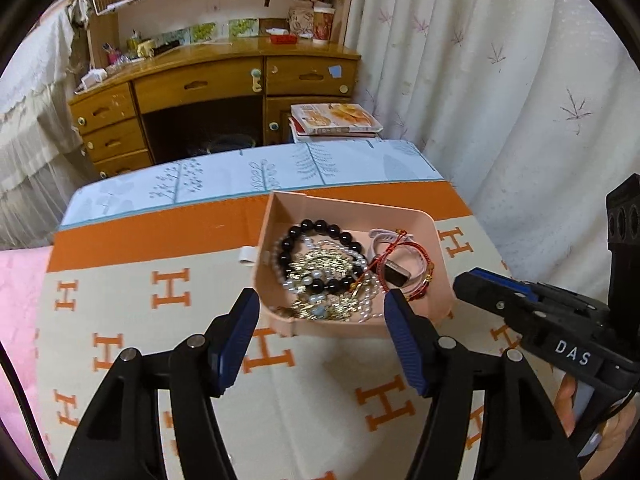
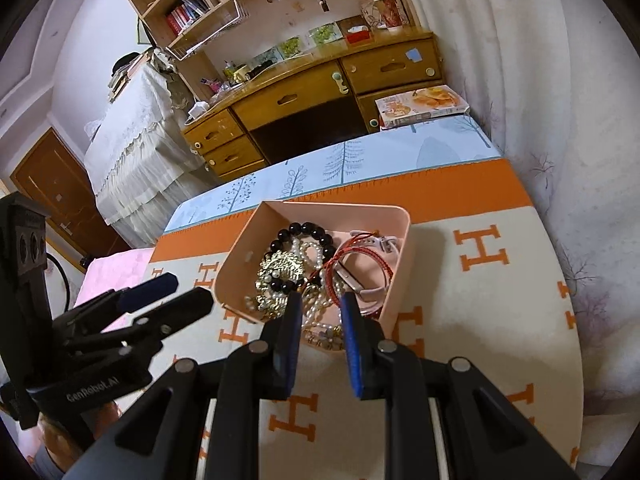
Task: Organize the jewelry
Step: 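Open the left gripper over the tray and move toward the rings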
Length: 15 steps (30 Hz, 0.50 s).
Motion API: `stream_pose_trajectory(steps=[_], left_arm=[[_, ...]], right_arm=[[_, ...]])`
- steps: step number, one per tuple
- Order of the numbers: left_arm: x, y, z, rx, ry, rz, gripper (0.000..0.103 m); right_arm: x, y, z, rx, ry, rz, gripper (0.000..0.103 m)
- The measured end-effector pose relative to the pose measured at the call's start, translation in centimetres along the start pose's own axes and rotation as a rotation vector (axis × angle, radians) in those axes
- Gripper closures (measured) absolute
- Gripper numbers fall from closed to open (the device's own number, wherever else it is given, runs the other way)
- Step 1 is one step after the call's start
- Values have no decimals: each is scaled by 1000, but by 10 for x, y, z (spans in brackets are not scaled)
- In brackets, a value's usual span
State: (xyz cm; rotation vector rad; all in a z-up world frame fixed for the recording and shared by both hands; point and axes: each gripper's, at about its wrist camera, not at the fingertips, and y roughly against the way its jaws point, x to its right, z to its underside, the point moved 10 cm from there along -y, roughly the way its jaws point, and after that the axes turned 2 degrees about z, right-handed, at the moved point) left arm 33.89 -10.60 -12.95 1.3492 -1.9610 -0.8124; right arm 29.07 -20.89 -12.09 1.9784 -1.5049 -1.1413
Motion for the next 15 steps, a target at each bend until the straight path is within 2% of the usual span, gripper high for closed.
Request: stream_pose_trajectory(steps=[3, 9, 15], left_arm=[[-11, 17, 3, 7, -16, -37, 34], [-38, 47, 17, 2, -47, -102, 33], [-73, 62, 48, -38, -65, -166, 33]], right_arm=[[-9, 8, 3, 14, 22, -7, 83], [-33, 21, 15, 23, 93, -21, 83], [-60, 27, 33, 15, 158, -50, 83]])
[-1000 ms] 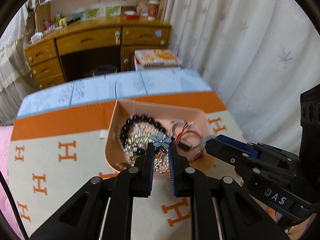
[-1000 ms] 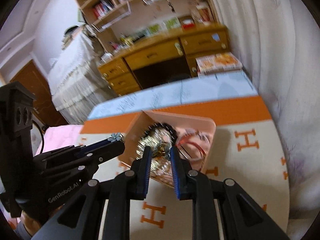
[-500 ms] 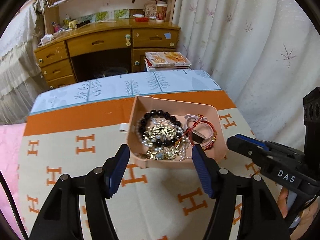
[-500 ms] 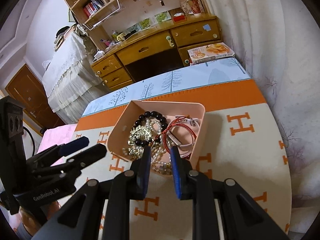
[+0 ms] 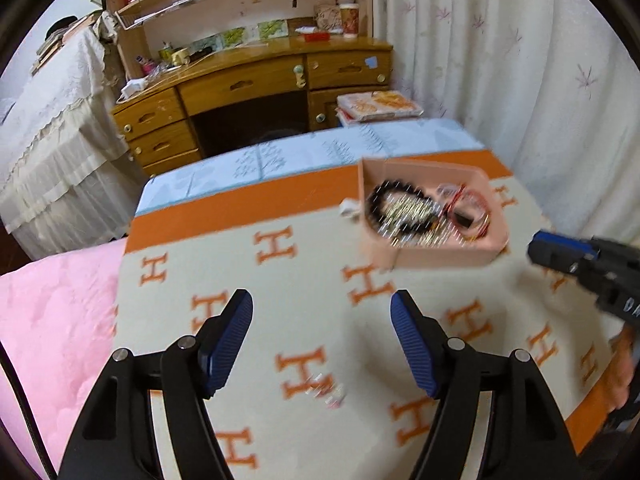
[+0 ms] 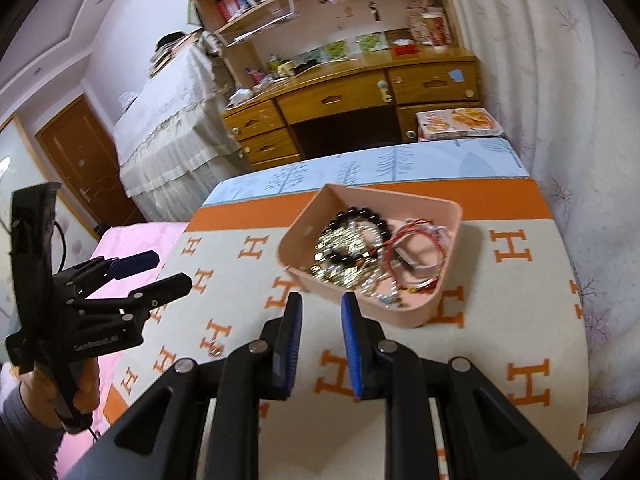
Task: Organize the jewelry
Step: 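Open the left gripper over the tray and move toward the rings, then grasp the pink-stone ring with the right gripper while the left grasps the other ring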
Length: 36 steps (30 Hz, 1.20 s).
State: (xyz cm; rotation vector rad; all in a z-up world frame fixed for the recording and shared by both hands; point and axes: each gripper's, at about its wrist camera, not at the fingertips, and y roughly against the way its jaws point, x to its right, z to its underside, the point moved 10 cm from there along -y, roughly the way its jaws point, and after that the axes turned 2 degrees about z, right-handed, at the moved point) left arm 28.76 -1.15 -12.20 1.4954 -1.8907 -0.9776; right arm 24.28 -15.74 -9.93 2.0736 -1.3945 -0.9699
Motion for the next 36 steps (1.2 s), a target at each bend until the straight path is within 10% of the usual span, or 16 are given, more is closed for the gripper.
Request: stream_pose_trajectory(steps=[19, 36], left_arm=[[-36, -24, 145, -178, 96, 93, 33], [-49, -20, 157, -144, 206, 196, 33]], right_arm=[[-116, -83, 109, -249, 237, -168, 83], [-139, -116, 103, -186, 339, 4, 83]])
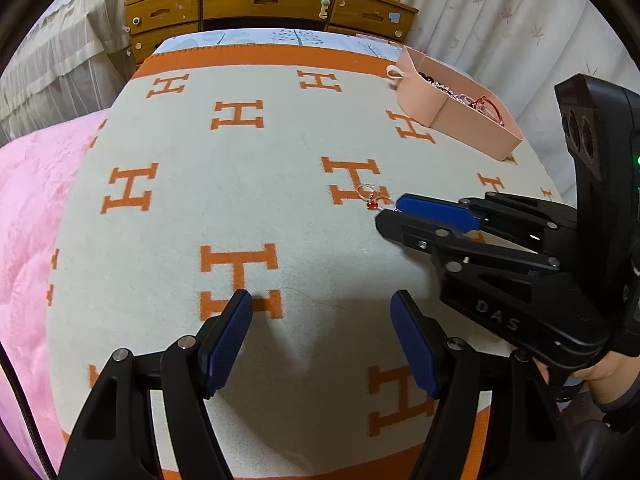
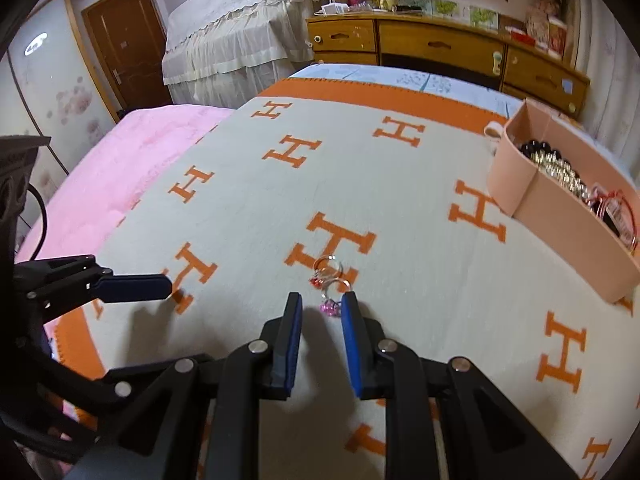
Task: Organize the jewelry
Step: 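Grasp the pink-stone ring with the right gripper while the left grasps the other ring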
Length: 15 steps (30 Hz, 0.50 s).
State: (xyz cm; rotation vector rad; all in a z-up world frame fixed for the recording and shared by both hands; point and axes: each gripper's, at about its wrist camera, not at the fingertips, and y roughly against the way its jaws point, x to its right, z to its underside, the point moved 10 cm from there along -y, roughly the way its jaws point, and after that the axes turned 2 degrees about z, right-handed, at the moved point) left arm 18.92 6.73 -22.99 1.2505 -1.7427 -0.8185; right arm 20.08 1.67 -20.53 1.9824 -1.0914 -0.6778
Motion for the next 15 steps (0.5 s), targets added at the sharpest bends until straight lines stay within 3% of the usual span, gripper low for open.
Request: stream_pose_trajectory(steps=[2, 5, 9, 15], left_arm=[[-1, 0, 1, 0, 5, 3, 33], [-1, 0, 0, 5, 13, 11, 33], [0, -1, -9, 27, 26, 21, 33], [12, -14, -29, 71, 59, 19, 34]], right_arm=[[0, -1, -1, 4, 16, 8, 83], [5, 1, 1, 8, 38, 38, 93], [18, 8, 9, 22, 45, 74, 93], [58, 22, 22, 28, -104, 54, 93]])
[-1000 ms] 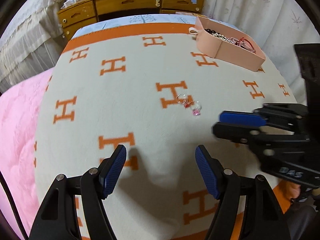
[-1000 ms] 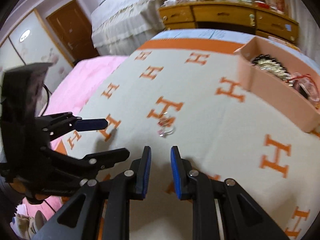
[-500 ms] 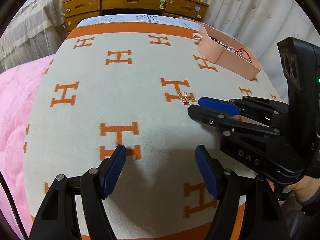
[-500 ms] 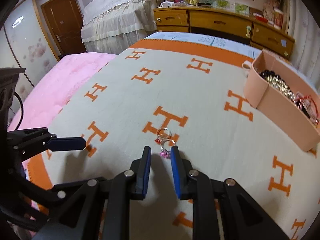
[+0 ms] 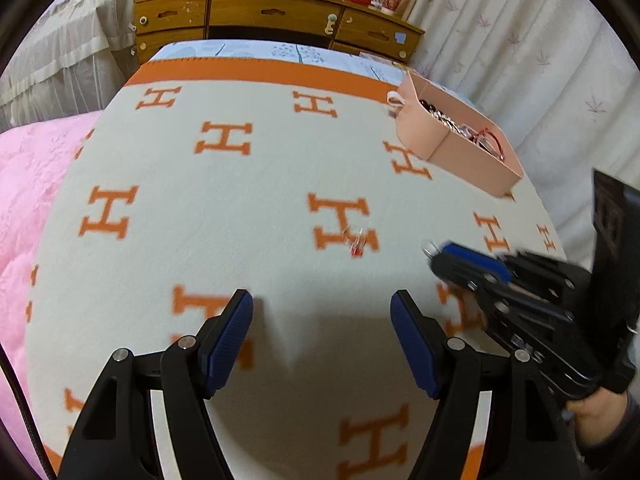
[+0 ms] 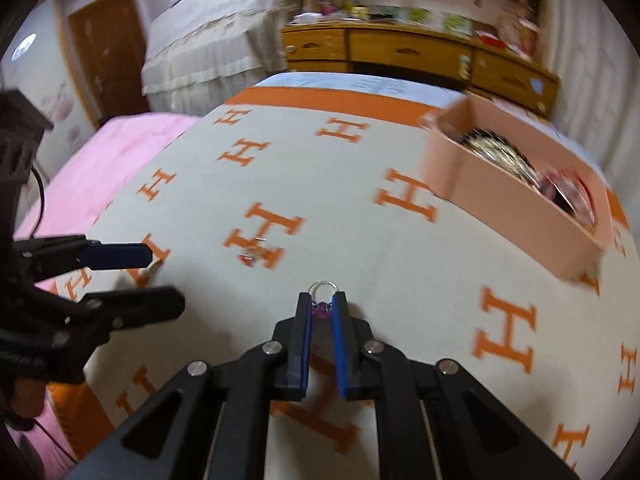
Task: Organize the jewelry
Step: 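Grasp the pink-stone ring with the right gripper while the left grasps the other ring, then carry both rings into the pink tray and open both grippers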
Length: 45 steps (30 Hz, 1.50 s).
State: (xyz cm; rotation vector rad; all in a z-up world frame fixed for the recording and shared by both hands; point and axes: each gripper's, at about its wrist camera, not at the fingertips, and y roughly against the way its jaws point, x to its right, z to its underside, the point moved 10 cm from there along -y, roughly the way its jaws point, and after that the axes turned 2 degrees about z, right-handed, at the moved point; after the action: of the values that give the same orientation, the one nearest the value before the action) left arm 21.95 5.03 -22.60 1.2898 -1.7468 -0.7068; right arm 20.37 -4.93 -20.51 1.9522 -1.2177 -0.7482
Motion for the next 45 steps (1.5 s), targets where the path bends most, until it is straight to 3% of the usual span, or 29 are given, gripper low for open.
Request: stream_pose_trajectory(steps=[8, 23, 27, 36, 41, 45], left_arm=[[35, -30, -18, 4, -113, -87, 62], [38, -35, -24, 46, -156, -167, 89], [43, -35, -21, 58, -182, -171, 90], [71, -21, -15, 62, -204, -101, 90], [107, -2, -39, 103, -267, -62, 90], [133, 9, -75, 143, -311, -57, 90]], right_arm=[[24, 9, 8, 1, -102, -46, 93], [30, 12, 14, 28, -148, -136, 93], [31, 13, 15, 32, -155, -149, 93], [38, 24, 16, 55, -163, -152, 93], [51, 46, -2, 117, -164, -131, 93], [70, 77, -38, 211, -164, -100, 93]])
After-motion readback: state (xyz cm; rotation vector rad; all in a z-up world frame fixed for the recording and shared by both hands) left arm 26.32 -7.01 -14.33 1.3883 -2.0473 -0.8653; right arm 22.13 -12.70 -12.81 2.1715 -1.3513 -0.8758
